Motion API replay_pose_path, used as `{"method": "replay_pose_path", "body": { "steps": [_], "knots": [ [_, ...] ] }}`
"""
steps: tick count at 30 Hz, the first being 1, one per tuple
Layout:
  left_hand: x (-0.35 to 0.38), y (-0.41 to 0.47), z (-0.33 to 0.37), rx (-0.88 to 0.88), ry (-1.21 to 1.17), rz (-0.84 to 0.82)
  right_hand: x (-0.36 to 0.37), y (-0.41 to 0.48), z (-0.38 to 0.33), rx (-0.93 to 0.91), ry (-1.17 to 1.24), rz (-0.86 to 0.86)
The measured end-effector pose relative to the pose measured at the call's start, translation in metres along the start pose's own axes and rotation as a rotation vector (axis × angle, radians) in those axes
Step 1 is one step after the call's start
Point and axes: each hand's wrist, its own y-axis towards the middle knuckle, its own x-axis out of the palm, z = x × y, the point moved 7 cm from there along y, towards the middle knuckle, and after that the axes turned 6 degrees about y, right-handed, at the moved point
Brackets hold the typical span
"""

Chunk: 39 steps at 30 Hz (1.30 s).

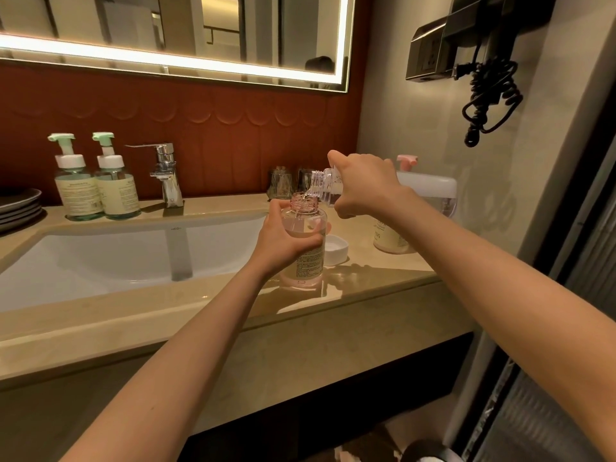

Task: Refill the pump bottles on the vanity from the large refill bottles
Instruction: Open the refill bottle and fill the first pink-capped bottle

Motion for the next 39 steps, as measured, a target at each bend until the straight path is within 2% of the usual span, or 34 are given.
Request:
{"method": "replay_pose_path", "body": {
  "steps": [39],
  "knots": [
    [-0.0001,0.0028,-0.0048,0.006,0.012,0.025,0.0009,0.003,0.0006,0.001,-0.014,-0.003]
  ]
}}
